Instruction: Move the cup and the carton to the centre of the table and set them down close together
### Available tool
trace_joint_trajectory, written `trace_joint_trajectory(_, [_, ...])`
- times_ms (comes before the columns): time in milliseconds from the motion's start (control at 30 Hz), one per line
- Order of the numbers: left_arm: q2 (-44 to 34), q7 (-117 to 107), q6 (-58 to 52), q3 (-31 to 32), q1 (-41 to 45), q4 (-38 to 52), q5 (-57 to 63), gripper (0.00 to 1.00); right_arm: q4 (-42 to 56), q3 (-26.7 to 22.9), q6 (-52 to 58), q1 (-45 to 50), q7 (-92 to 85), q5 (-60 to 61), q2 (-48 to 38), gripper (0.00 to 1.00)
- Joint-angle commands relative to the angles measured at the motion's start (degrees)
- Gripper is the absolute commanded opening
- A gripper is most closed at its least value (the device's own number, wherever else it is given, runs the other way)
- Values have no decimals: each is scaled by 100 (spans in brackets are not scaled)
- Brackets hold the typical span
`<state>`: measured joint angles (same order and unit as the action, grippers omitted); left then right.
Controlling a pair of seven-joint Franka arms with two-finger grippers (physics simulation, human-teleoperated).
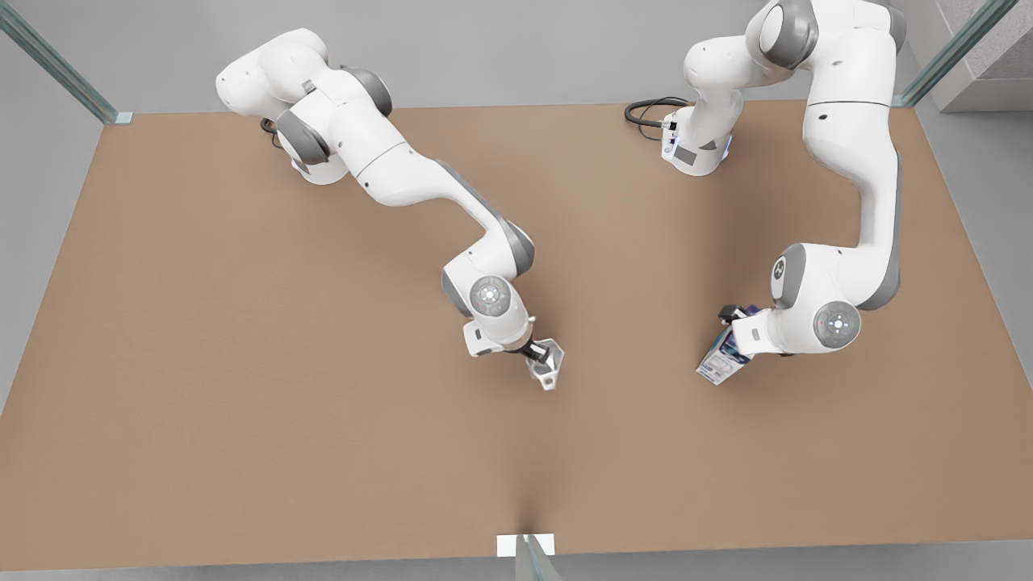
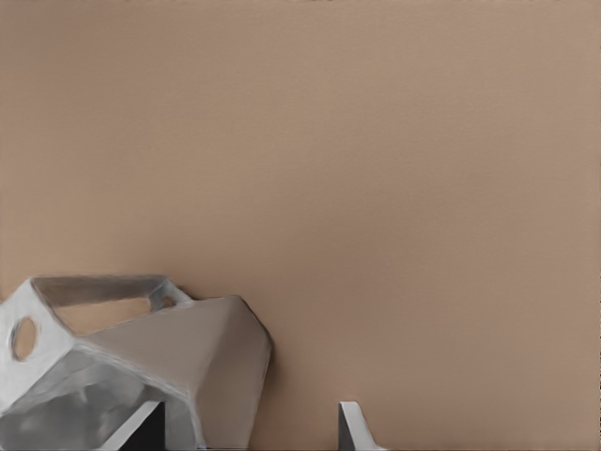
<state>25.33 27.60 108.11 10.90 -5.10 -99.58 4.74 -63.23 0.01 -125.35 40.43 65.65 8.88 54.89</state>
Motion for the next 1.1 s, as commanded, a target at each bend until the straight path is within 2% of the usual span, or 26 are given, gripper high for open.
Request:
trace_joint_trajectory(0, [-1,0,0,0,0,0,0,100,4,7,2,0,0,0,-5,100])
trace_joint_trajectory(33, [-1,-9,0,0,0,0,0,97,4,8,2,-9,-9,9,4,100])
trace_joint_trajectory(67, [-1,-18,-9,0,9,0,0,82,22,16,10,-26,-9,26,-5,100])
trace_joint_trajectory(100, [-1,-26,-9,0,9,9,0,76,39,25,54,-35,-9,35,-22,100])
trace_joint_trajectory(200, [-1,-53,-9,0,9,18,0,68,39,25,336,-184,-53,140,-180,100])
trace_joint_trajectory(233, [-1,-53,-9,0,9,18,0,66,39,-28,511,-404,-97,562,-444,100])
trace_joint_trajectory(267, [-1,-53,-9,0,9,26,-9,65,-83,-63,1091,-790,-509,606,-971,100])
trace_joint_trajectory(333, [-1,-70,-9,0,9,44,-9,64,-1049,-80,1997,-2073,-1915,519,-2227,100])
trace_joint_trajectory(367, [-1,-79,-9,0,9,53,-9,63,-1973,-98,2014,-2970,-2838,484,-3177,100])
trace_joint_trajectory(400, [-1,-79,-9,0,9,53,-9,63,-2237,-98,2295,-3585,-3971,-474,-3871,100])
trace_joint_trajectory(433, [-1,-114,-9,0,9,53,-17,63,-2246,-63,2716,-4235,-5419,-571,-4398,100])
trace_joint_trajectory(467, [-10,-220,-35,9,26,53,-17,63,-2395,-54,2911,-4561,-6626,-598,-4768,100])
trace_joint_trajectory(500, [-28,-316,-53,9,44,53,-26,63,-2782,-54,3174,-4667,-6741,-598,-5269,100])
trace_joint_trajectory(533, [-36,-387,-70,9,44,53,-26,63,-2563,-63,3596,-4693,-6741,-720,-5269,100])
trace_joint_trajectory(600, [-89,-501,-114,26,53,53,-35,63,-2545,-45,3623,-4623,-6768,-923,-5269,100])
trace_joint_trajectory(700, [-116,-527,-158,35,53,132,-44,63,-1798,-80,3544,-4790,-6759,-896,-4830,100])
trace_joint_trajectory(867, [-282,-1089,-167,35,105,132,-53,63,-1789,-80,2981,-4869,-6732,-949,-4681,100])
trace_joint_trajectory(933, [-344,-2230,-167,114,167,141,-131,63,-1789,-80,2911,-5150,-6741,-941,-4471,100])
trace_joint_trajectory(967, [-379,-3418,-158,211,369,167,-167,63,-1762,-80,2568,-5203,-6732,-905,-4364,100])
trace_joint_trajectory(1067, [-379,-6220,-149,580,633,281,-316,63,-1780,-80,2621,-5247,-6759,-888,-4338,100])
